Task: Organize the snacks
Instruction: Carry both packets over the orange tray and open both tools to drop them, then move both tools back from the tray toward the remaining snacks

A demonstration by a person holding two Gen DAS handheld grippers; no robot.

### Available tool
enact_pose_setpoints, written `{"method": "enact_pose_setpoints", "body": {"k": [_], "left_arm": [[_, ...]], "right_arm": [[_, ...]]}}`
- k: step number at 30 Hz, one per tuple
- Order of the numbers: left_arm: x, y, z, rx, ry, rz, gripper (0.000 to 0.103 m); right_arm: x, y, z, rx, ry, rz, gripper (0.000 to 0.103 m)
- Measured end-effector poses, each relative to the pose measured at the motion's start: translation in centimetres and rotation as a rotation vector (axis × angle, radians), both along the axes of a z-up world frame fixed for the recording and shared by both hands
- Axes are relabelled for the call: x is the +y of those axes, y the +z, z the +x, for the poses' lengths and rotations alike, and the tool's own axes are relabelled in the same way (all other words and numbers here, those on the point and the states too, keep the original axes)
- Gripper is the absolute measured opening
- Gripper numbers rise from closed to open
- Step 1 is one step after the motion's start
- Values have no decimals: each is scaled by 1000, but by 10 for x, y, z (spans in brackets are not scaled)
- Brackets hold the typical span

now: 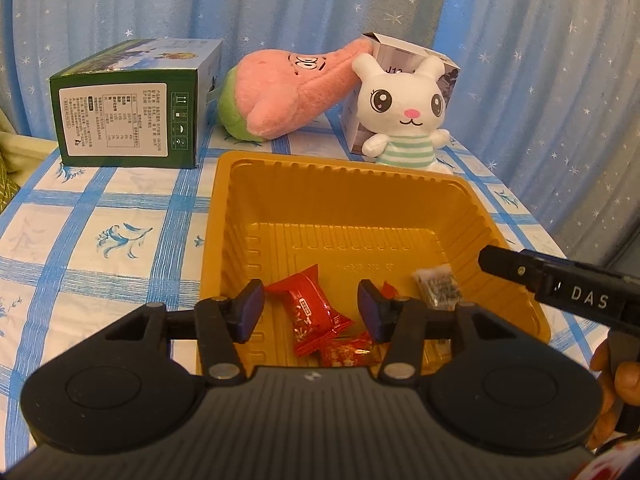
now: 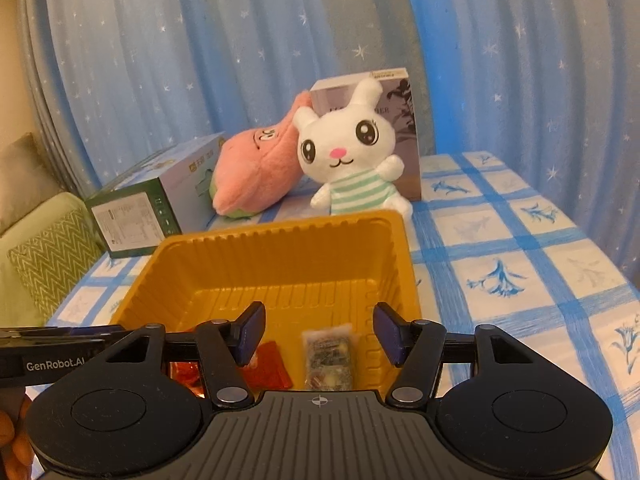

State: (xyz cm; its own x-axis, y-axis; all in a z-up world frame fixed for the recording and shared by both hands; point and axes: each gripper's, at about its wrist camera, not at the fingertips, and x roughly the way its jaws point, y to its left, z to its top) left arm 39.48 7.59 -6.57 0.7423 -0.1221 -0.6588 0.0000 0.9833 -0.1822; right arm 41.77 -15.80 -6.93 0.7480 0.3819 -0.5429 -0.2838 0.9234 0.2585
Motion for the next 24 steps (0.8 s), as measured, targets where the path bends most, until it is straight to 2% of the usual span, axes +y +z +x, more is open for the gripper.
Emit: {"method": "enact_pose_setpoints", "body": {"k": [9, 19, 24], "left_arm": [[-3, 4, -4, -8, -12, 11, 50], [-7, 19, -24, -53, -25, 13, 50], [-8, 23, -39, -73, -23, 7, 56]], "right_arm": [[-11, 3, -1, -25, -61, -15, 60], [-19, 15, -17, -45, -92, -31, 60], [-26, 19, -30, -41, -107, -27, 60]]}}
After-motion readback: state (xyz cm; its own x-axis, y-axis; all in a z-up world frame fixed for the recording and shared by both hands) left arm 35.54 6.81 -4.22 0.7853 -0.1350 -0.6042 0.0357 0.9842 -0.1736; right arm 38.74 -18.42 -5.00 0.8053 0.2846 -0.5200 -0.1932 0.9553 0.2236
